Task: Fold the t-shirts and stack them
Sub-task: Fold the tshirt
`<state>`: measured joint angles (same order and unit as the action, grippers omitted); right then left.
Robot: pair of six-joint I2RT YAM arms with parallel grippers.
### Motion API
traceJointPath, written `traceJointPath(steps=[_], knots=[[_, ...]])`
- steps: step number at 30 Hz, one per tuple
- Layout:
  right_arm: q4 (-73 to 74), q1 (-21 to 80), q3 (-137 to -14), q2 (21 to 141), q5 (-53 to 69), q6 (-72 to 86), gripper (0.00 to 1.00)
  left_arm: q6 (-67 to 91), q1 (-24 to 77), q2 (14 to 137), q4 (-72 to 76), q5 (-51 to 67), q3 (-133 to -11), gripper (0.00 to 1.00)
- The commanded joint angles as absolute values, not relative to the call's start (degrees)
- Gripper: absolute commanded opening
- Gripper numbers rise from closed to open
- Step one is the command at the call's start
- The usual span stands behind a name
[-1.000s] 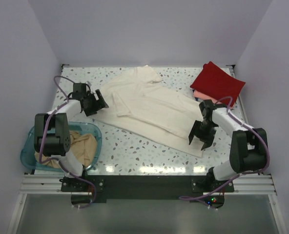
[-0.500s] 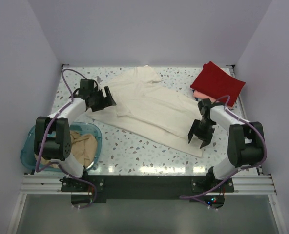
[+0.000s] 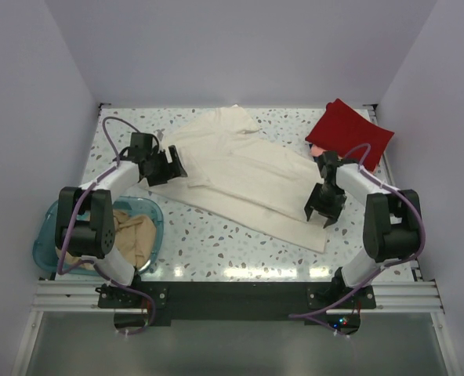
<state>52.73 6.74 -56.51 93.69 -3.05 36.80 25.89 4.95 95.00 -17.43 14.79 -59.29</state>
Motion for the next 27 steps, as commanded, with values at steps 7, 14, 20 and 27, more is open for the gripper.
traceJointPath(steps=[7,14,20,27], knots=[[51.9,6.5,-64.2,95.9,-10.1,38.2,0.58,24.7,5.2,92.0,-16.8,15.2,-57.7,0.84],[53.7,5.4,-68.2,96.2,-12.7,37.6,0.59,23.8,5.2,90.8,-17.2,15.2,-57.4,0.84],[56.5,2.8,-72.3,93.2,-14.1,36.1,0.60,24.1,5.8,91.0,-16.6,16.2,-57.6,0.83],[57.3,2.5,-72.5,89.9,-12.0,36.3,0.59,26.8,7.6,94.5,-14.9,17.6,-59.5,0.69]])
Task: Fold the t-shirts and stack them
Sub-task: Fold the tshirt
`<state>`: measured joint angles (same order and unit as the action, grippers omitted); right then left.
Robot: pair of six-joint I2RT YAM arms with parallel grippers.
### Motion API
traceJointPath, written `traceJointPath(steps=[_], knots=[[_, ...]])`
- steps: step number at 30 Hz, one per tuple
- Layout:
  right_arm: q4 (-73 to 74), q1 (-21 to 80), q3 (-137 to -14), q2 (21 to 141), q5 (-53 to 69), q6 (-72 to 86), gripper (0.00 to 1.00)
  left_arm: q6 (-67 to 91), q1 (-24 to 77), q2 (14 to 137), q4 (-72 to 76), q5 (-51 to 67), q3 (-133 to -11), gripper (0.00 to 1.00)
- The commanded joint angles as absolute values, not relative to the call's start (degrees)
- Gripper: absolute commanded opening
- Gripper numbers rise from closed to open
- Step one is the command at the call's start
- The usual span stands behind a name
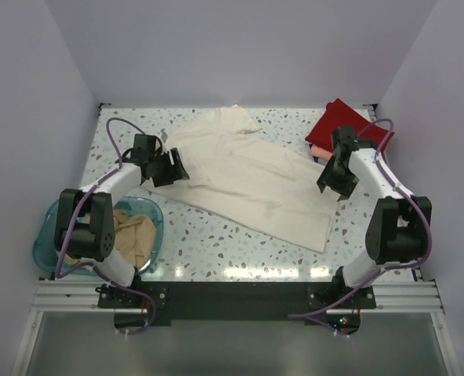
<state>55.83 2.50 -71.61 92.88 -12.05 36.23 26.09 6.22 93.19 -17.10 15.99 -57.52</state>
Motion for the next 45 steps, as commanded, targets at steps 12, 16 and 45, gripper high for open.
traceJointPath(steps=[12,16,45], knots=[[57.0,2.5,-67.7,84.2,-9.6,37.1,0.59,27.3,9.1,100.3,-16.2,16.4,-62.1,0.58],[57.0,2.5,-66.7,83.6,-9.1,36.7,0.59,28.1,9.8,101.7,-15.9,17.0,-62.9,0.57],[57.0,2.5,-66.5,83.7,-7.3,35.0,0.59,30.1,14.1,108.9,-15.6,18.2,-72.1,0.00]])
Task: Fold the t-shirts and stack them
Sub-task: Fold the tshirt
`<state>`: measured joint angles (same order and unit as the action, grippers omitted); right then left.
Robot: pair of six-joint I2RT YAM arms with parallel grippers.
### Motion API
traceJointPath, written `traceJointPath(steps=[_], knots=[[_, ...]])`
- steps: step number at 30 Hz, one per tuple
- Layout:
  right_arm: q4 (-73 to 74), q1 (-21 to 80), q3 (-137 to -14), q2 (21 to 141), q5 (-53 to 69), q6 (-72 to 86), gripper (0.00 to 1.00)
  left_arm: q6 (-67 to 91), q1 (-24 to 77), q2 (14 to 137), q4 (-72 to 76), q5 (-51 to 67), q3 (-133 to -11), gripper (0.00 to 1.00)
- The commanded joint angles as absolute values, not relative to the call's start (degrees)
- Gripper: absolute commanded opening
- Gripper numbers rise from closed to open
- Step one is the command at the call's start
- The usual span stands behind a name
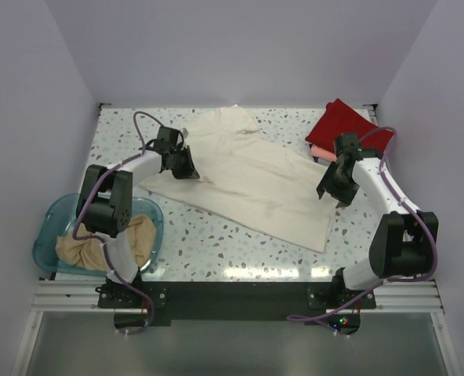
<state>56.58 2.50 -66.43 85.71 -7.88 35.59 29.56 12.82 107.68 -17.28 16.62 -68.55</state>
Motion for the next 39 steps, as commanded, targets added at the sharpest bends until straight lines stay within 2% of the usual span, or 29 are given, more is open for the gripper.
traceJointPath(steps=[1,16,21,29,30,33,39], knots=[[57.0,2.5,-66.4,83.7,-7.3,35.1,0.59,30.1,14.3,109.2,-15.7,18.4,-72.7,0.00],[56.4,2.5,-63.0,82.0,-6.0,35.6,0.59,29.4,18.8,116.5,-17.2,18.1,-82.3,0.00],[56.0,2.6,-61.9,81.7,-5.2,35.3,0.59,29.7,19.5,117.9,-17.2,18.2,-84.9,0.06],[55.3,2.6,-61.9,82.7,-4.0,35.4,0.59,30.9,20.5,119.3,-14.3,23.1,-87.6,0.42],[55.2,2.6,-62.0,82.9,-3.9,35.3,0.59,31.4,20.5,119.3,-13.8,24.9,-87.7,0.52],[54.8,3.0,-62.8,83.8,-3.3,35.3,0.60,32.0,20.5,118.2,-12.6,27.6,-87.8,0.62],[52.3,4.4,-65.1,86.1,-1.0,35.6,0.60,31.3,16.6,113.3,-12.0,27.3,-87.3,0.74]])
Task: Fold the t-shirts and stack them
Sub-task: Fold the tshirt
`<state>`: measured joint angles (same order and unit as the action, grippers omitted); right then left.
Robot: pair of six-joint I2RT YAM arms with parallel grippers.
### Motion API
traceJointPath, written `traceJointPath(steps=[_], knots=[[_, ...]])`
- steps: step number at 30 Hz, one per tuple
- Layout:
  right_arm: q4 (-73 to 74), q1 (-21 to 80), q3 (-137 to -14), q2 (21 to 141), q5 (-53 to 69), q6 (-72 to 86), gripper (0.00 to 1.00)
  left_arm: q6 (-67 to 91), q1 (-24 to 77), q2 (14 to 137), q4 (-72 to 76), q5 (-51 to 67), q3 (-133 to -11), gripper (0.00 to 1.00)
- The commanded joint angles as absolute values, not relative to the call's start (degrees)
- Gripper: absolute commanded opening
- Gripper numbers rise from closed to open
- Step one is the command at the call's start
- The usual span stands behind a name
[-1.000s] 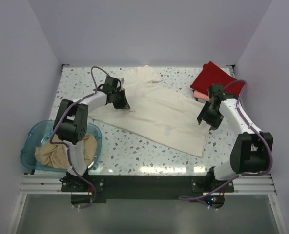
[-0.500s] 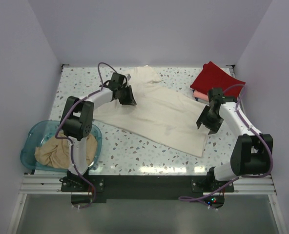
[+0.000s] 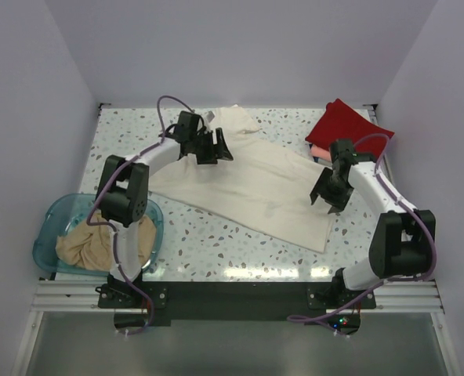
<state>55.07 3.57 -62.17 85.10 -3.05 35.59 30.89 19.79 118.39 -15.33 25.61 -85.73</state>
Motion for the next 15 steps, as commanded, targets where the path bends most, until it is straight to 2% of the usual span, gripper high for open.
traceJointPath(steps=[1,5,15], knots=[[51.3,4.7,-65.4,86.7,-0.6,35.9,0.61,31.4,15.7,113.0,-12.5,27.2,-86.9,0.75],[48.4,6.1,-66.2,89.4,-0.1,36.1,0.61,31.0,9.8,114.0,-13.4,25.5,-84.5,0.77],[43.2,7.0,-64.3,99.8,1.8,36.5,0.61,29.4,6.4,117.6,-13.0,19.8,-79.5,0.78]])
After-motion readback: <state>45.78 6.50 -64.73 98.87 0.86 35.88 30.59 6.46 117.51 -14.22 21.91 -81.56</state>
